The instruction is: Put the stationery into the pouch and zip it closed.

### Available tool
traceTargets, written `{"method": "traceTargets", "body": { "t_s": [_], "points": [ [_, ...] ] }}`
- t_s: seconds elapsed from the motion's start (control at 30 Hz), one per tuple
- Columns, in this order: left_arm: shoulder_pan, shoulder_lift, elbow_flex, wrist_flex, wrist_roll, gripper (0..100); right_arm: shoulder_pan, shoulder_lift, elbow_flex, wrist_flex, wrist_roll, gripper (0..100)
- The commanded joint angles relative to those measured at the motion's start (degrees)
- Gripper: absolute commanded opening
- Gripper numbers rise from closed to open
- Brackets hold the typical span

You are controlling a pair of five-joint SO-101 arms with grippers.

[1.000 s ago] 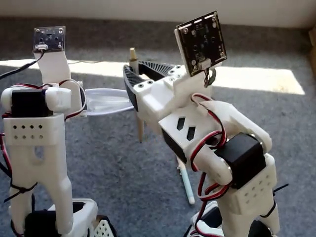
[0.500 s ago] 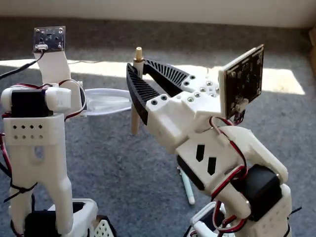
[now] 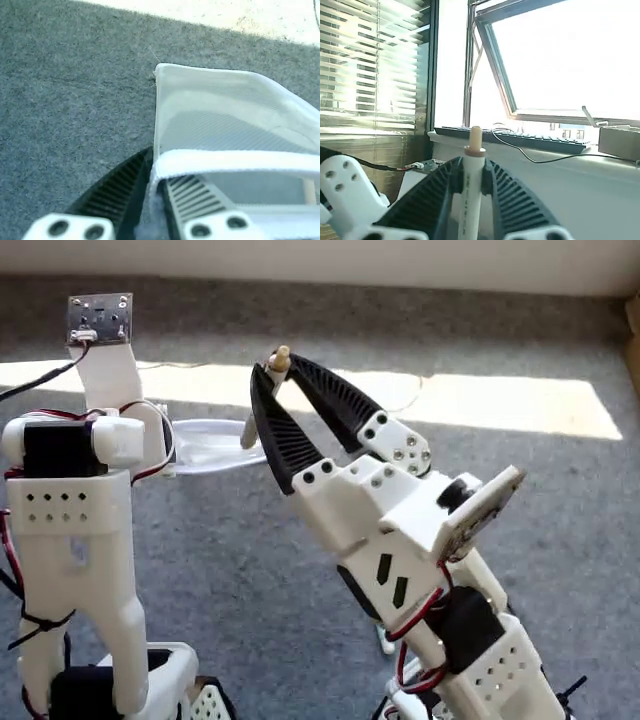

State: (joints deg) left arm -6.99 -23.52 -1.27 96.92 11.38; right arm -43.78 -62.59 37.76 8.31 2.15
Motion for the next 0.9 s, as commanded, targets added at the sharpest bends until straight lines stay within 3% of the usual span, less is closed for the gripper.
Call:
{"method": "traceTargets", "body": {
  "t_s": [0.0, 0.2, 0.87],
  "points": [
    [0.92, -0.13, 1.80, -0.62, 0.70, 1, -0.75, -1.19, 7.78, -14.02, 5.27, 0.5],
    [1.01, -0.13, 3.21, -1.85, 0.70, 1, -2.15, -1.36, 16.13, -22.02, 5.71, 0.5],
    [1.10, -0.13, 2.77, -1.85, 0.70, 1, -7.96, -1.27, 26.68, -24.48, 6.07, 0.5]
  ]
}}
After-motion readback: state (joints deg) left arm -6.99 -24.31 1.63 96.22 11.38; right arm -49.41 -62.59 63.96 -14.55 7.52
